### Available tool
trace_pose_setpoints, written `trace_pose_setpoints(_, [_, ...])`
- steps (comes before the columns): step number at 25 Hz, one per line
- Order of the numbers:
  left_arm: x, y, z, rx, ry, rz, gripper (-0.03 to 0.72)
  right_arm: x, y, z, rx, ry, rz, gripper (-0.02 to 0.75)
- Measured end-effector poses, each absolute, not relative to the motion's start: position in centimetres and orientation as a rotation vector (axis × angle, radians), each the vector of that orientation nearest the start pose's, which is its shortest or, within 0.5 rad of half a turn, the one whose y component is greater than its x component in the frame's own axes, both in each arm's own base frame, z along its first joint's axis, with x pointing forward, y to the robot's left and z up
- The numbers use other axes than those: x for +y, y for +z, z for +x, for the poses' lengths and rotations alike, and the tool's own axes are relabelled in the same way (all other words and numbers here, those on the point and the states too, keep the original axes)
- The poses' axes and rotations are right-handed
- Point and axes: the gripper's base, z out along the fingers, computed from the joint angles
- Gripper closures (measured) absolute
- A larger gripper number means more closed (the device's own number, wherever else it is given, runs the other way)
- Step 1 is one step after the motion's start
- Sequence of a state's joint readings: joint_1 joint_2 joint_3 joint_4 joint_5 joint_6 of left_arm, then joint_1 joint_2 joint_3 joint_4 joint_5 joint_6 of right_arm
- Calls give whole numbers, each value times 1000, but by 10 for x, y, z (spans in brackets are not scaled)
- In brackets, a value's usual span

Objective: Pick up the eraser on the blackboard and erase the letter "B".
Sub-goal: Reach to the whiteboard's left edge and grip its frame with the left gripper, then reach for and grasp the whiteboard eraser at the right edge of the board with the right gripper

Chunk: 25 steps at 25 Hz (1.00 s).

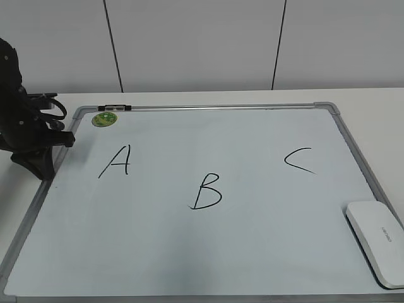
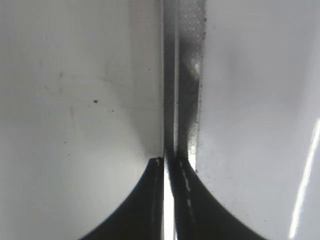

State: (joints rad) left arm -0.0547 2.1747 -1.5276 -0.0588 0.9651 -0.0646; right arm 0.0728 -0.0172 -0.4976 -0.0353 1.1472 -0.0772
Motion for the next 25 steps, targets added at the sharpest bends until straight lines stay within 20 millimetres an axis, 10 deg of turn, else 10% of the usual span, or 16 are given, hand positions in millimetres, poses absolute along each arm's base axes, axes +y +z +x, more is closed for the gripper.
trace_pose_setpoints(9, [-27, 128, 420, 3097, -80, -65, 672, -3, 270, -6, 2142, -35, -159, 227])
trace_pose_setpoints(25, [-27, 128, 420, 3097, -81, -66, 672, 17, 279, 104, 2641, 159, -158, 193])
